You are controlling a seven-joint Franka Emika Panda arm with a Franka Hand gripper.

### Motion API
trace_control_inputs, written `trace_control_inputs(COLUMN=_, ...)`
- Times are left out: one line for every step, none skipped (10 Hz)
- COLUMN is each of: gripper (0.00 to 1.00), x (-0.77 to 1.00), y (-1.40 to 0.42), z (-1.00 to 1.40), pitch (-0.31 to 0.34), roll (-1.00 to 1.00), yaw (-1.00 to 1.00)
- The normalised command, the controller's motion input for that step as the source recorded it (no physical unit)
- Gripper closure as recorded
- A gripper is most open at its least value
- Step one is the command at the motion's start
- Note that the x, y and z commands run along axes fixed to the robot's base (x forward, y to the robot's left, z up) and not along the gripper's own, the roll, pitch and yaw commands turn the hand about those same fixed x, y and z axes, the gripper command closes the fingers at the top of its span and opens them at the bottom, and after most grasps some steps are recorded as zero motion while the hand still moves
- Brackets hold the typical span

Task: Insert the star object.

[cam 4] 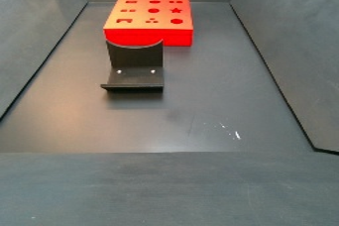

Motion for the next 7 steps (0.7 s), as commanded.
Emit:
trace_control_inputs(gripper=1.00, x=0.29, y=-0.02, z=-0.37, pitch=-0.123, roll=-0.02, yaw=-0.53)
trace_control_inputs(gripper=1.00, x=0.08, y=0.00, z=-0.45, pitch=-0.136, roll=0.00, yaw=-0.93)
trace_control_inputs(gripper=1.00, x=0.00, y=0.00, z=-0.40, pitch=-0.070, roll=-0.01, yaw=-1.00)
trace_control_inputs(gripper=1.00, x=0.00, y=0.00, z=-0.40, pitch=-0.044, roll=0.00, yaw=-1.00)
trace_control_inputs(gripper=1.00, x=0.00, y=0.00, z=-0.37, pitch=-0.027, roll=0.00, yaw=-1.00)
trace_control_inputs(gripper=1.00, x=0.00, y=0.00, z=-0.33, pitch=-0.010, roll=0.00, yaw=-1.00)
trace_control_inputs(gripper=1.00, x=0.00, y=0.00, z=-0.30, pitch=0.000, roll=0.00, yaw=-1.00)
